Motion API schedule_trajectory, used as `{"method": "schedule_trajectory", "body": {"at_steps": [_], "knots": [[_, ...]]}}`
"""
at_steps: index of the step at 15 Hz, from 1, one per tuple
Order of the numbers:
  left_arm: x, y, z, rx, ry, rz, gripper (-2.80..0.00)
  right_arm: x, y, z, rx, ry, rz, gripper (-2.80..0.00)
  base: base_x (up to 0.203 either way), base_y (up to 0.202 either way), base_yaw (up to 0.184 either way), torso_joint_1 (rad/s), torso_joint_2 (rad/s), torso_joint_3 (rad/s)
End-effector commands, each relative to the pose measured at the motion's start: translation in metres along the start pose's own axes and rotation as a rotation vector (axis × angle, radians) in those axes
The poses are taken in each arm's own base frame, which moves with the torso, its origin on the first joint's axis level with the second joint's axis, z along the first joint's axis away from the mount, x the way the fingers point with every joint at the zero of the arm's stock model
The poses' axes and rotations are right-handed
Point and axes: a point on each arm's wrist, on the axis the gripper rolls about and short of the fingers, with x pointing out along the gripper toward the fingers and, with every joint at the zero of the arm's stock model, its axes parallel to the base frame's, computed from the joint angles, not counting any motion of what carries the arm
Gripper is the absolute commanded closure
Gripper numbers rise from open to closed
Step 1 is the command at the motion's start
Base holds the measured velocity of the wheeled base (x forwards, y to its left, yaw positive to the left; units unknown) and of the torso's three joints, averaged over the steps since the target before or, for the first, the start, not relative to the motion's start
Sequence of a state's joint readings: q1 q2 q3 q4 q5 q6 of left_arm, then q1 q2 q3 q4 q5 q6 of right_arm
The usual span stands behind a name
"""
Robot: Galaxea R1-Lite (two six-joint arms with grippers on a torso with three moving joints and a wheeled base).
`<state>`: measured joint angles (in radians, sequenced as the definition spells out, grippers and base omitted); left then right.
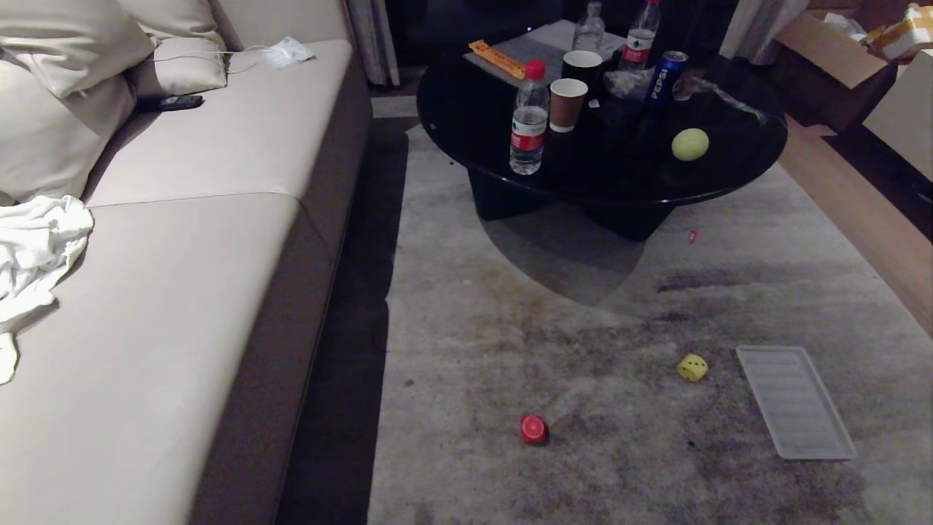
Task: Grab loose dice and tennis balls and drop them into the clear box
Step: Find toys out of the box
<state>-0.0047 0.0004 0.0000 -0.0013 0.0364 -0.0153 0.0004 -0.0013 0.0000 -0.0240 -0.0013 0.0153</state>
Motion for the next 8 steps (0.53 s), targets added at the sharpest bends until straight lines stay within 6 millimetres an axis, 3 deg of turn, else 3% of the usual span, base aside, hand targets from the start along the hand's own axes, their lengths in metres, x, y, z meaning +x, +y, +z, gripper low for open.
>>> {"method": "schedule_trajectory", "body": {"at_steps": [1, 8], "knots": [[0.0002, 0.0000, -0.0005, -0.001, 0.004, 0.001, 0.00, 0.0008, 0.0000, -0.0029, 0.000, 0.012, -0.001, 0.00, 0.000, 0.000, 0.000, 0.007, 0.01, -0.199], [0.0002, 0.0000, -0.0004, -0.001, 0.002, 0.001, 0.00, 0.0008, 0.0000, -0.0029, 0.002, 0.011, -0.001, 0.00, 0.000, 0.000, 0.000, 0.001, 0.00, -0.196]]}}
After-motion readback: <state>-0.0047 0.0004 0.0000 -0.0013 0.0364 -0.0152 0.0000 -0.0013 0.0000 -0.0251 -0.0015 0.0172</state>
